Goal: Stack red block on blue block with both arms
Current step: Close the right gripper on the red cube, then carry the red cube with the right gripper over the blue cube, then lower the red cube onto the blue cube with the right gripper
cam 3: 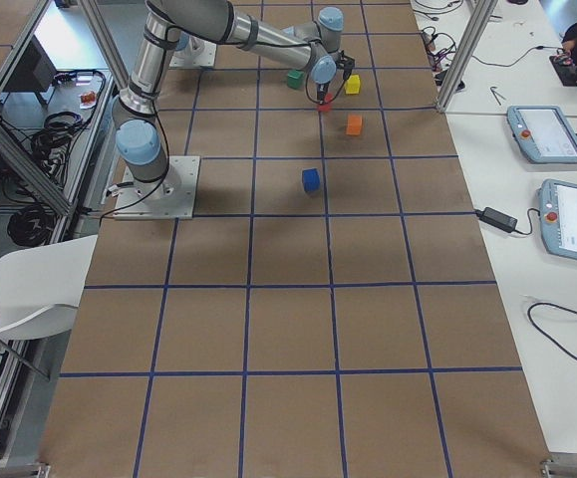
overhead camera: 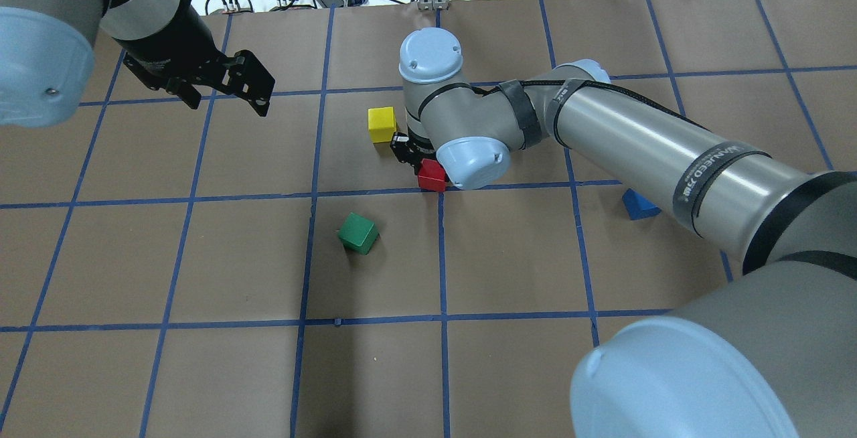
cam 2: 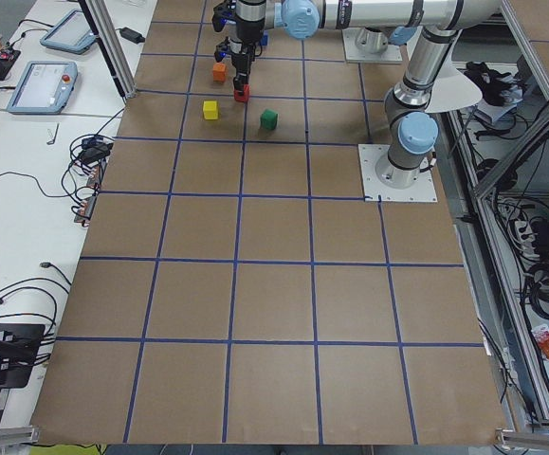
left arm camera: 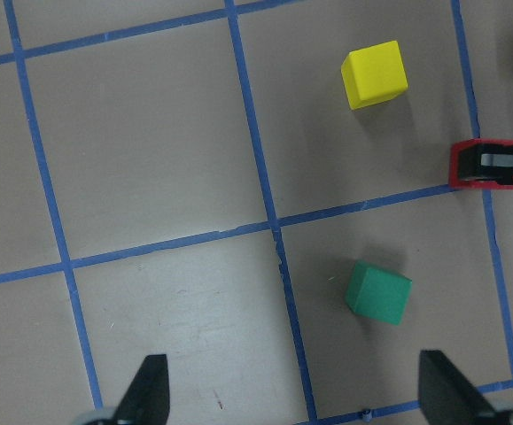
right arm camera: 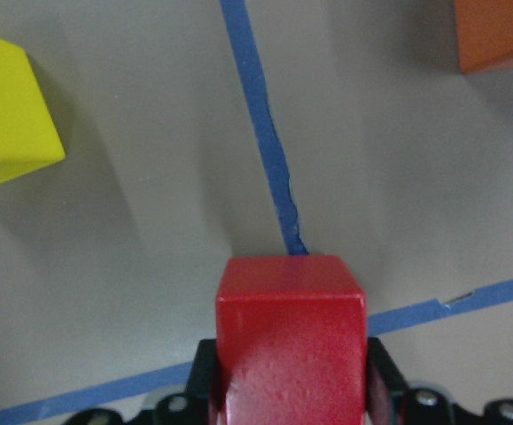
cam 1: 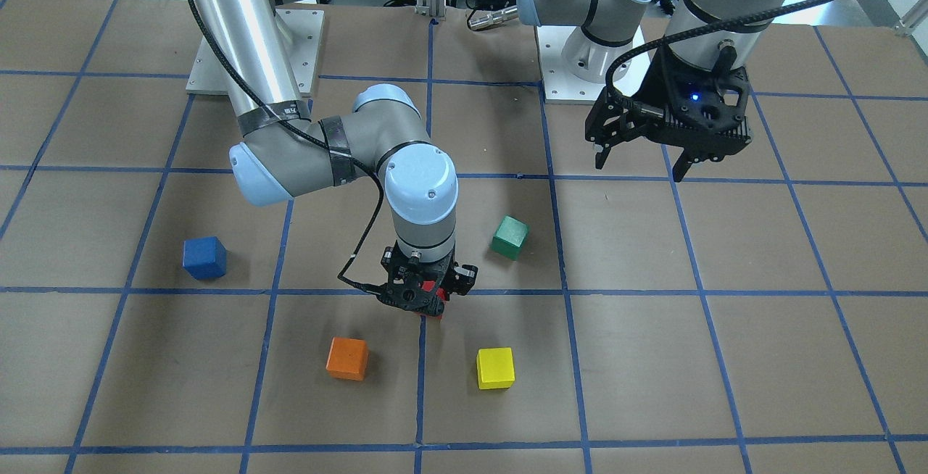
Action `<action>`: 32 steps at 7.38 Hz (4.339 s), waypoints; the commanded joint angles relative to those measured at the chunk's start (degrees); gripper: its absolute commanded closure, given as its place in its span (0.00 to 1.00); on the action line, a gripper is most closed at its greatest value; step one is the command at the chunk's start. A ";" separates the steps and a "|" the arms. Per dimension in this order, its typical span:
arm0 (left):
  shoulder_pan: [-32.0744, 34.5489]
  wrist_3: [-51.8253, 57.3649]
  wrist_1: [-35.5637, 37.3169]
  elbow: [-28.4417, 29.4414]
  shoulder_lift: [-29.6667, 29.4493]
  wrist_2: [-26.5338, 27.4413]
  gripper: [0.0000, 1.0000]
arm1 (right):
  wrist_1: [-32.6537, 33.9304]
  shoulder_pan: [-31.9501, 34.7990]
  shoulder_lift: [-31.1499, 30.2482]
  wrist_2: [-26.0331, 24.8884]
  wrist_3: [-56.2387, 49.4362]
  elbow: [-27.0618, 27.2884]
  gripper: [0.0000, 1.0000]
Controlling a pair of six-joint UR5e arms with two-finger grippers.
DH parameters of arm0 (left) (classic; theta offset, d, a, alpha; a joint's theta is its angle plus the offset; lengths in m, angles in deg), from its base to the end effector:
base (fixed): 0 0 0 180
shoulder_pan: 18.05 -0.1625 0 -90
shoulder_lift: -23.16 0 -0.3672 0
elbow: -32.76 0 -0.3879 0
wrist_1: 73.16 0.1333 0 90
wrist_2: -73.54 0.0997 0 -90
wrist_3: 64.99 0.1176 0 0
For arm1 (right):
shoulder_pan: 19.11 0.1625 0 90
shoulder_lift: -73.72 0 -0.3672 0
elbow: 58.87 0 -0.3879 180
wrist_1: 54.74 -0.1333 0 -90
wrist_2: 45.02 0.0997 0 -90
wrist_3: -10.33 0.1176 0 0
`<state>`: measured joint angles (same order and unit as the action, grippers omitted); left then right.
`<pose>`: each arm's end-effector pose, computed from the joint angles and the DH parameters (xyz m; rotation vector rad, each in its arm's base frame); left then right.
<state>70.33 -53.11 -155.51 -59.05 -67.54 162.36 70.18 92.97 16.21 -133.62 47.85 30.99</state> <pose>-0.1215 -0.5055 0.4045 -0.2812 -3.1158 0.1432 0.3629 -0.5324 0.1517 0.4153 3.0699 -0.0415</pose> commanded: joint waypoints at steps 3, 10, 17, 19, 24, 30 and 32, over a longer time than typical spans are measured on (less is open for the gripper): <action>0.04 0.06 0.08 0.05 0.08 -0.06 0.00 | -18.70 -7.72 -12.85 -4.83 -11.81 -2.68 1.00; 0.04 -0.02 0.17 0.05 0.08 -0.06 0.00 | -19.83 -31.64 -24.75 -4.92 -48.72 14.18 1.00; 0.04 -0.11 0.43 0.14 0.08 0.03 0.00 | -6.17 -36.05 -24.05 -1.68 -61.70 22.55 1.00; 0.04 -0.11 0.43 -0.04 0.08 0.03 0.00 | -6.17 -36.05 -23.79 -1.67 -61.61 22.55 1.00; 0.04 -0.11 0.52 -0.04 0.08 0.03 0.00 | -5.03 -36.05 -23.43 -1.67 -61.61 24.22 0.86; 0.04 -0.11 0.43 -0.04 0.17 0.03 0.00 | -2.83 -36.14 -22.99 -1.76 -61.26 24.40 0.59; 0.04 -0.11 0.43 -0.04 0.17 0.03 0.00 | -2.83 -36.14 -22.91 -1.76 -61.52 24.83 0.19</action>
<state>70.37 -53.22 -155.07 -59.08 -67.41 162.39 67.33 56.83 -6.76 -135.43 -13.65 55.54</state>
